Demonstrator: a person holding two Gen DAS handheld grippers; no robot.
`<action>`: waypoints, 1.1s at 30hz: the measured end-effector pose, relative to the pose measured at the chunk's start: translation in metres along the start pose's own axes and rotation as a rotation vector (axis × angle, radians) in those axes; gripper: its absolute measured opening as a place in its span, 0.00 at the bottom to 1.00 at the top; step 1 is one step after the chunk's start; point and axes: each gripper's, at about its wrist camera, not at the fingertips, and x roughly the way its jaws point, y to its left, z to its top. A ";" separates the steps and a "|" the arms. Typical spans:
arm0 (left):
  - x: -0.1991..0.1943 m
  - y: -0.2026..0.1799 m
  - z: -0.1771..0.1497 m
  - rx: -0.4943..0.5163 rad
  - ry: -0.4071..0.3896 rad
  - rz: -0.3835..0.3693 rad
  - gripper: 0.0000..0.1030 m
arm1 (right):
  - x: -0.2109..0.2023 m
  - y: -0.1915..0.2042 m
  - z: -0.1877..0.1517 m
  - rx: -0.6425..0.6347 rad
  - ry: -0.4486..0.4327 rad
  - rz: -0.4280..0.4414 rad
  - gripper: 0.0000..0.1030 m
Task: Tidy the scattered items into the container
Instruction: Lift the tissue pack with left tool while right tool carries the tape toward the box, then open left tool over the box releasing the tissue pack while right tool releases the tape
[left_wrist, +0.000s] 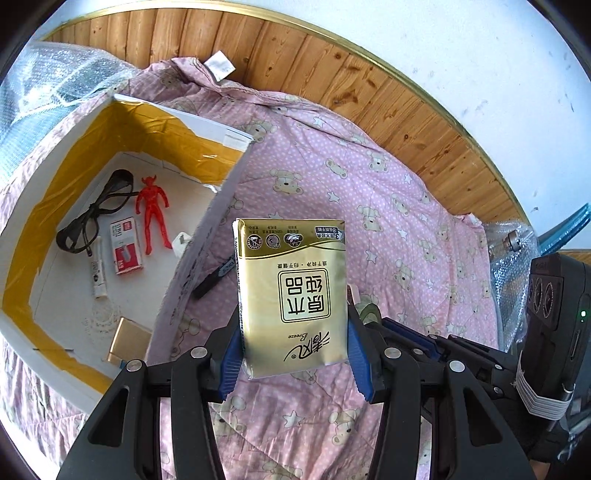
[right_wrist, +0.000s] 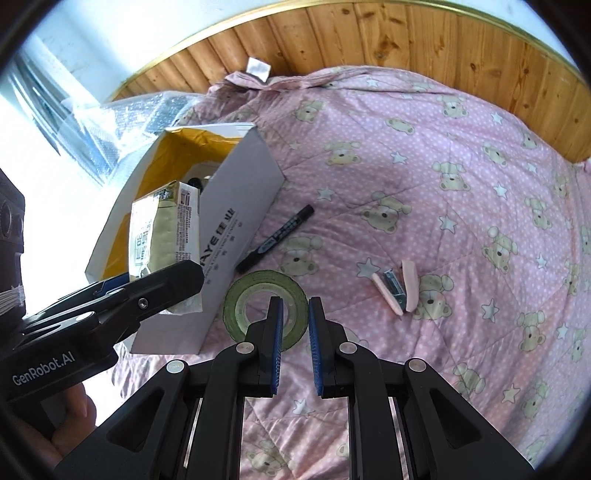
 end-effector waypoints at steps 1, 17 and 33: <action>-0.003 0.002 -0.001 -0.005 -0.005 -0.002 0.49 | -0.001 0.004 0.000 -0.009 0.000 -0.001 0.14; -0.040 0.034 -0.011 -0.092 -0.079 -0.029 0.49 | -0.011 0.050 0.003 -0.117 -0.004 -0.006 0.14; -0.074 0.090 -0.021 -0.224 -0.138 0.001 0.49 | -0.006 0.107 0.014 -0.218 -0.003 0.033 0.14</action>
